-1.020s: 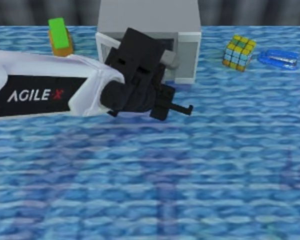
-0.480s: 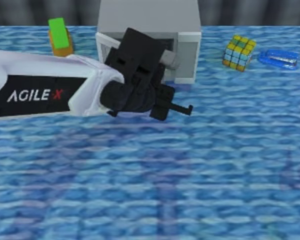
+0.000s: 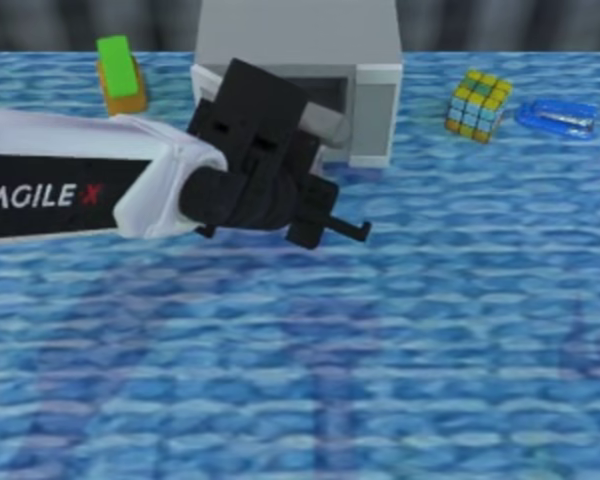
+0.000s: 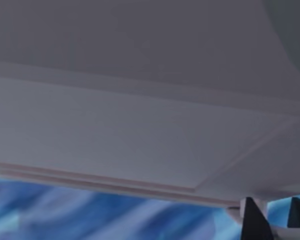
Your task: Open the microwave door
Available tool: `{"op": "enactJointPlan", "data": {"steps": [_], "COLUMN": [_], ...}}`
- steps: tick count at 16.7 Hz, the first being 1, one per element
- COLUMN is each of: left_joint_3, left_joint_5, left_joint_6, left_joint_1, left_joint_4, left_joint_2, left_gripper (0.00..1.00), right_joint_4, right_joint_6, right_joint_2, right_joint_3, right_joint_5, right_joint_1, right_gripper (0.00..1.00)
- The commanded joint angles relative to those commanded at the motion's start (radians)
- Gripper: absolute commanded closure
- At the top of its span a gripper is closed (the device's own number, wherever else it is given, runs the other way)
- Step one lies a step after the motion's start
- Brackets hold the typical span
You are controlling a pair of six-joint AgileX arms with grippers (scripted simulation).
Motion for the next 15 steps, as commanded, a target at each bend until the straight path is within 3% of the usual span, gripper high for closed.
{"op": "enactJointPlan", "data": {"steps": [15], "left_joint_3": [-0.008], "left_joint_5": [0.011], "left_joint_6": [0.012], "left_joint_1": [0.005], "left_joint_4": [0.003], "left_joint_2": [-0.007], "left_gripper": [1.0], "right_joint_4": [0.0], "right_joint_6": [0.0], "right_joint_2": [0.0], "right_joint_3": [0.0], "right_joint_5": [0.0], "right_joint_1": [0.0], "right_gripper": [0.0]}}
